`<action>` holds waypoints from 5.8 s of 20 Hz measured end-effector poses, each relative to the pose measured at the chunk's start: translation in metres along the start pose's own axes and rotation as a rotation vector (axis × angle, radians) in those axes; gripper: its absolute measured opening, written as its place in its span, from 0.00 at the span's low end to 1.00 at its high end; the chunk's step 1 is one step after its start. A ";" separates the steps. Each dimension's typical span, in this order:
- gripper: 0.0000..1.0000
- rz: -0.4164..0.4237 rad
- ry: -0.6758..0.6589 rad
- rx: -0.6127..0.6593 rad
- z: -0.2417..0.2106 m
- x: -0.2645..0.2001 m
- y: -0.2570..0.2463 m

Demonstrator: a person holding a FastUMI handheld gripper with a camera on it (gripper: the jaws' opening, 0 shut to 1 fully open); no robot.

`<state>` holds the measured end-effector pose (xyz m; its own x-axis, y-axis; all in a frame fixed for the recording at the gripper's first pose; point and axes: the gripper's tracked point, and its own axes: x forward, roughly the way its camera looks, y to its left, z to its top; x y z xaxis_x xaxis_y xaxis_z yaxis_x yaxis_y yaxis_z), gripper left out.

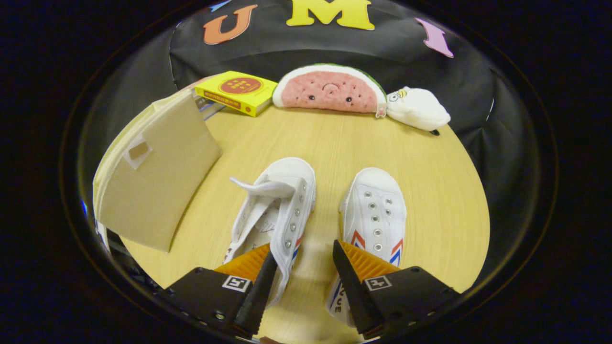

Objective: Open the storage box then place both shoes into the box .Put the left shoe in first, then the right shoe, with the right side of both shoes facing outward in a uniform manner.

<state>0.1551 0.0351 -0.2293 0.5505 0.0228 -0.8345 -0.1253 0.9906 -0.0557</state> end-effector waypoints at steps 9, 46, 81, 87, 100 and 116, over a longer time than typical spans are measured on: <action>0.19 0.107 0.060 0.097 0.001 0.024 0.020; 0.00 0.406 0.004 0.537 0.143 -0.146 0.263; 0.66 0.239 -0.057 0.163 0.113 -0.116 0.306; 0.95 0.103 -0.129 0.180 0.120 -0.163 0.207; 0.95 0.041 -0.013 0.283 0.039 -0.128 0.006; 0.94 -0.168 0.098 0.156 -0.044 -0.048 -0.114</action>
<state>0.1061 -0.0848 -0.2071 0.4690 -0.1495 -0.8704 0.0939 0.9884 -0.1192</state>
